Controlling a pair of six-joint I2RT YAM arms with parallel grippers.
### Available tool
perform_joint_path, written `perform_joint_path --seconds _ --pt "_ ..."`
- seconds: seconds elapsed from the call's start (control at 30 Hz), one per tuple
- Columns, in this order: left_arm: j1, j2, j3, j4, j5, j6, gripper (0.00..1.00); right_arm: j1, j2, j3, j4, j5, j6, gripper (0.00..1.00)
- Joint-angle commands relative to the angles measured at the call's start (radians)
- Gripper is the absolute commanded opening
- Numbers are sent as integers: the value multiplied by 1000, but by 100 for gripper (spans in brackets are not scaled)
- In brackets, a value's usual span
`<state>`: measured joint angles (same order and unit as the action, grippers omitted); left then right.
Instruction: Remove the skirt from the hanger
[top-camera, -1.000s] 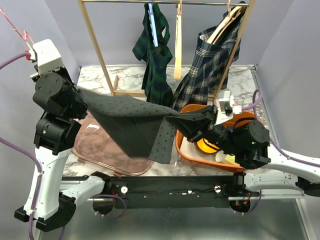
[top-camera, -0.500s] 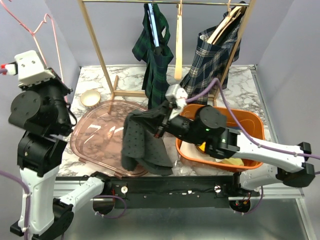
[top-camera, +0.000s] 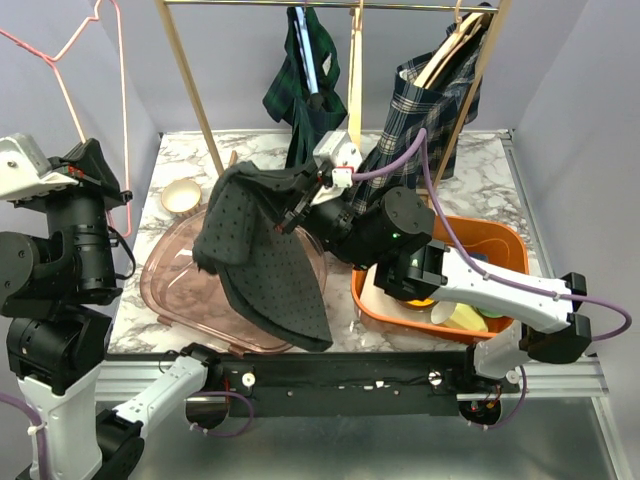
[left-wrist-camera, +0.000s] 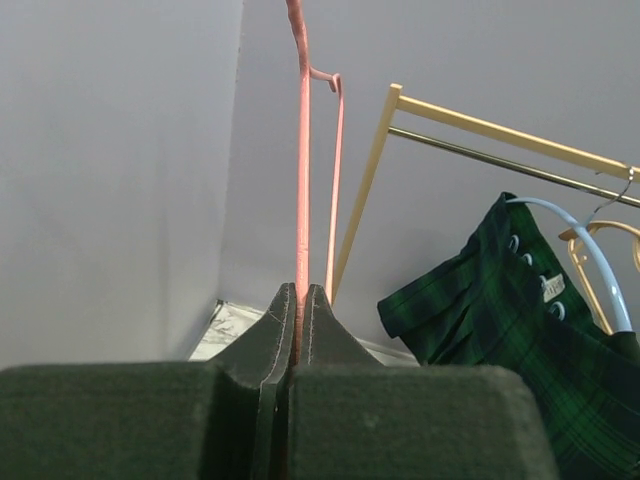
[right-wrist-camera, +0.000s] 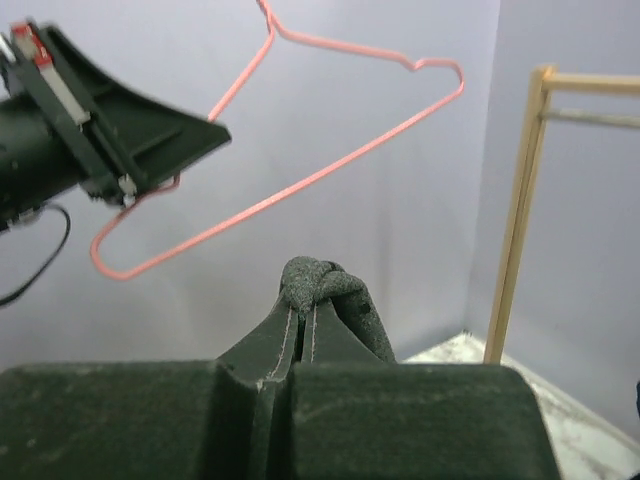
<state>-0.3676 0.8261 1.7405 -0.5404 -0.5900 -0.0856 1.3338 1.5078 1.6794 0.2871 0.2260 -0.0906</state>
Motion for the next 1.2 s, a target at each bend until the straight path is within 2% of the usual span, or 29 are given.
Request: perform_joint_path --seconds 0.0,0.13,0.23,0.4,0.57,0.77,0.9,1.0,1.03,1.1,1.13,1.17 --pt "2 -18 -22 42 18 -37 0 4 60 137 172 -28 -130 1" --pt "2 -18 -32 63 -1 -13 0 4 132 230 158 1 -158 1" --pt "2 5 10 28 7 -5 0 2 152 221 146 19 -141 1" --pt "2 -5 -12 48 -14 17 0 -1 131 -11 199 -7 3 1" --pt "2 -15 -41 57 -22 20 0 -7 186 -145 221 -37 162 1" --pt "2 2 -87 42 68 -26 0 -25 264 -217 178 -19 203 1" --pt "2 28 -113 -33 192 -62 0 -44 290 -338 153 -1 215 1" --pt "2 15 -159 -52 214 -62 0 -53 301 -412 144 12 253 28" --pt "2 10 -171 -52 214 -62 0 -53 301 -420 139 9 259 48" --pt "2 8 -176 -75 234 -69 0 -56 289 -423 91 12 276 61" --pt "2 13 -170 -90 251 -72 0 -56 257 -422 69 21 282 71" --pt "2 27 -156 -105 269 -77 0 -56 237 -422 19 38 298 76"
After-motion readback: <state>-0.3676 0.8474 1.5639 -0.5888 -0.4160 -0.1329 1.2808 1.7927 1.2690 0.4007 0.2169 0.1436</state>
